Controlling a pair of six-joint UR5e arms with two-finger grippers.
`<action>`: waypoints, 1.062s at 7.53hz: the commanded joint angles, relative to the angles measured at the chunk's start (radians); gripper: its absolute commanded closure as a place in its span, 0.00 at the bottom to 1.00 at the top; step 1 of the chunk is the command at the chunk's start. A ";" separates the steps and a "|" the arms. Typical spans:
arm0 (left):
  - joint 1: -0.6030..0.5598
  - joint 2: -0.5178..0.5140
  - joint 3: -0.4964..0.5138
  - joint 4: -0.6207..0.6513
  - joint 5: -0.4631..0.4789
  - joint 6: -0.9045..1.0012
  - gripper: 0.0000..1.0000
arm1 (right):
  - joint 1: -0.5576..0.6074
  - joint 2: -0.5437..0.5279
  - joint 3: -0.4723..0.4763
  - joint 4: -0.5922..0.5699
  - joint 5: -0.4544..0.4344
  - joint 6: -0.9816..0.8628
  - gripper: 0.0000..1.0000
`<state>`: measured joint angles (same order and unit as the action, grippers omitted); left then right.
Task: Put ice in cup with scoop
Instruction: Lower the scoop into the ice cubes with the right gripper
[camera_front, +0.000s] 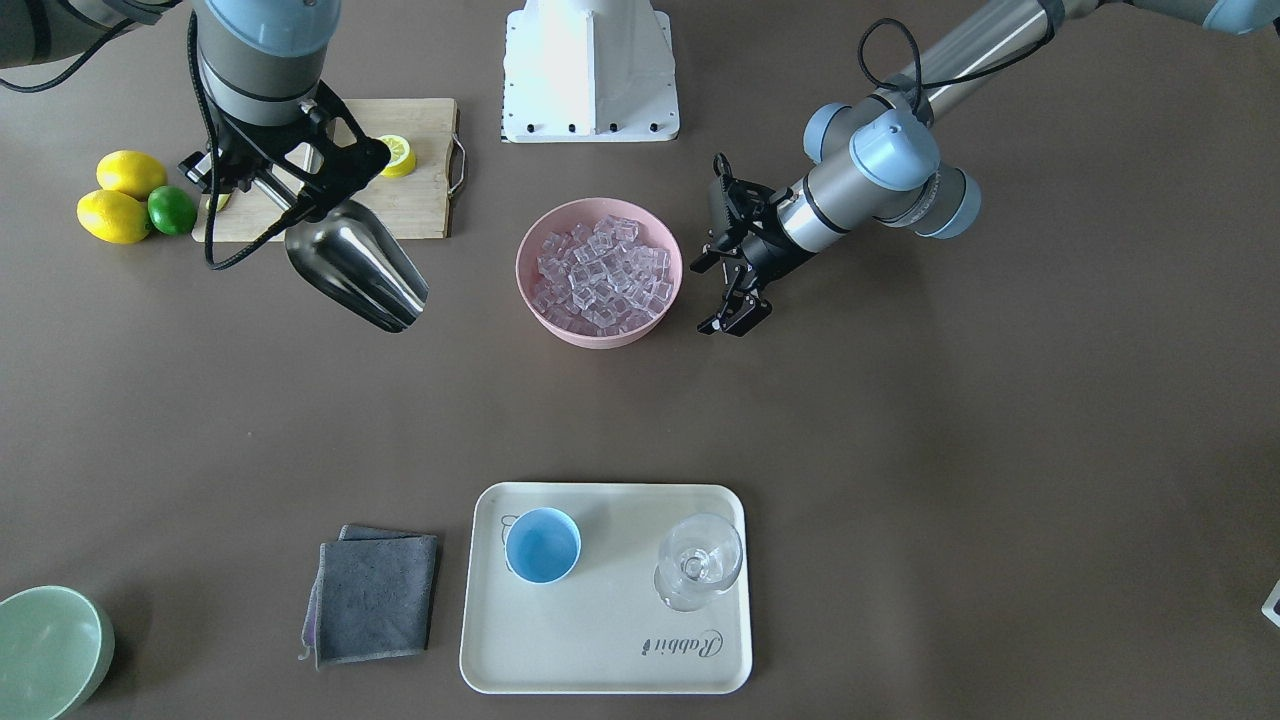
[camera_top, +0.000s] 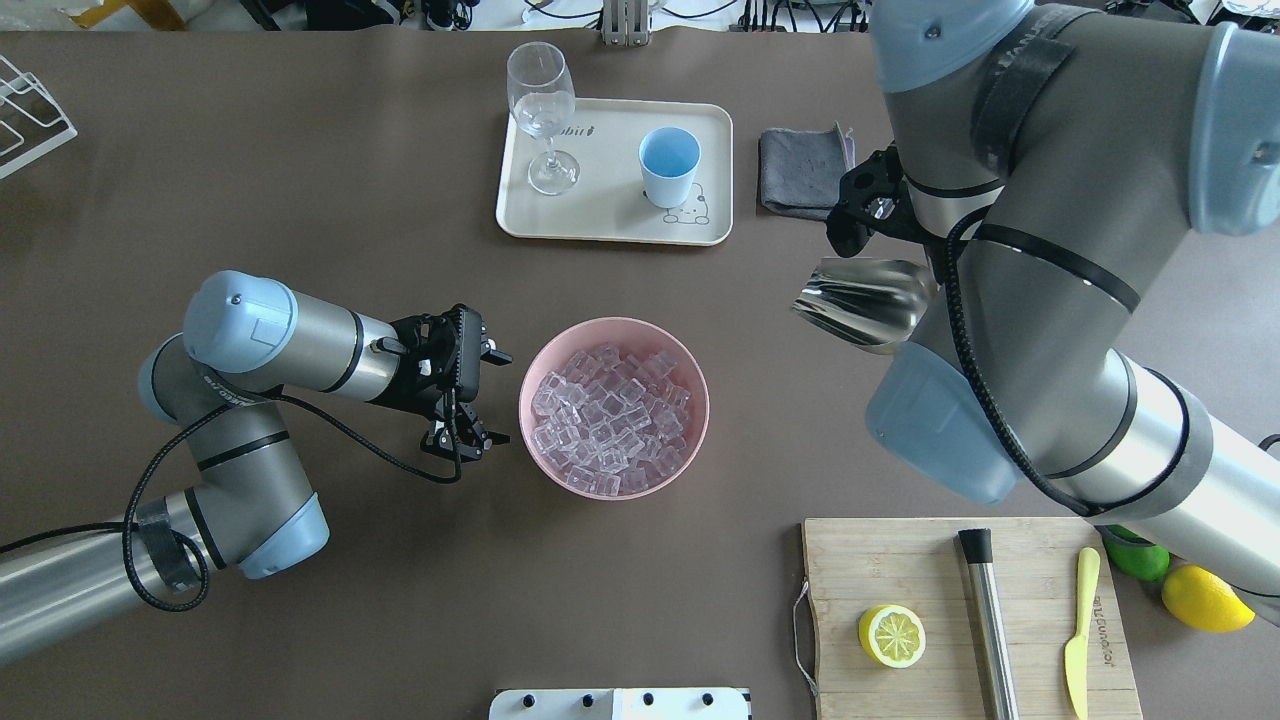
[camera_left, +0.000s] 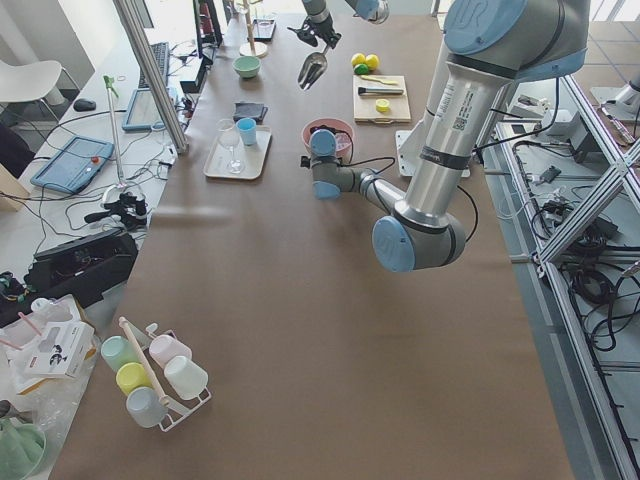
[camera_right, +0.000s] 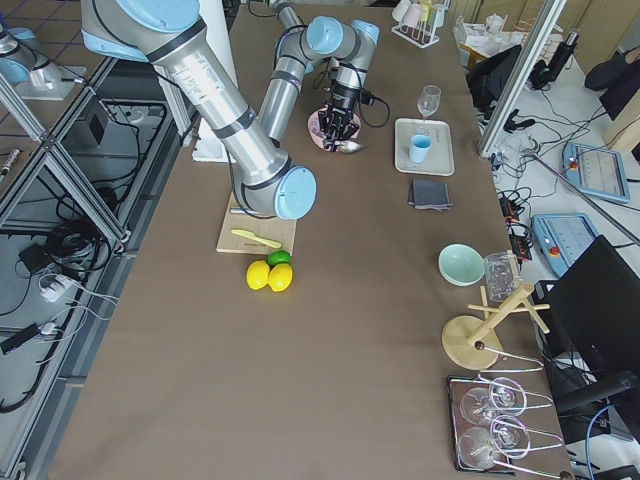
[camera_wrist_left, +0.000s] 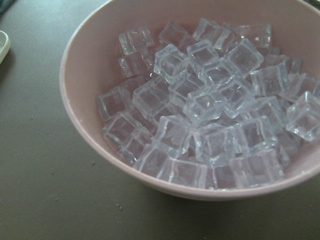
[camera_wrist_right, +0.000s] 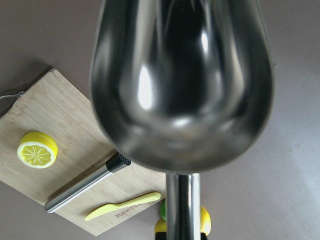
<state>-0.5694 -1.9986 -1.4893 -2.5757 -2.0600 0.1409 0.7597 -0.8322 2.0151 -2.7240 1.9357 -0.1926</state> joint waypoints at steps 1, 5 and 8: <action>0.012 0.004 -0.005 -0.006 -0.031 -0.146 0.02 | -0.078 0.083 -0.002 -0.124 0.031 0.015 1.00; 0.019 0.006 0.000 -0.021 -0.031 -0.149 0.02 | -0.195 0.270 -0.161 -0.222 0.035 0.127 1.00; 0.019 0.003 -0.002 -0.021 -0.023 -0.150 0.02 | -0.244 0.327 -0.218 -0.264 0.025 0.184 1.00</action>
<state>-0.5510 -1.9949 -1.4902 -2.5969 -2.0873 -0.0087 0.5408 -0.5422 1.8424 -2.9708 1.9660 -0.0637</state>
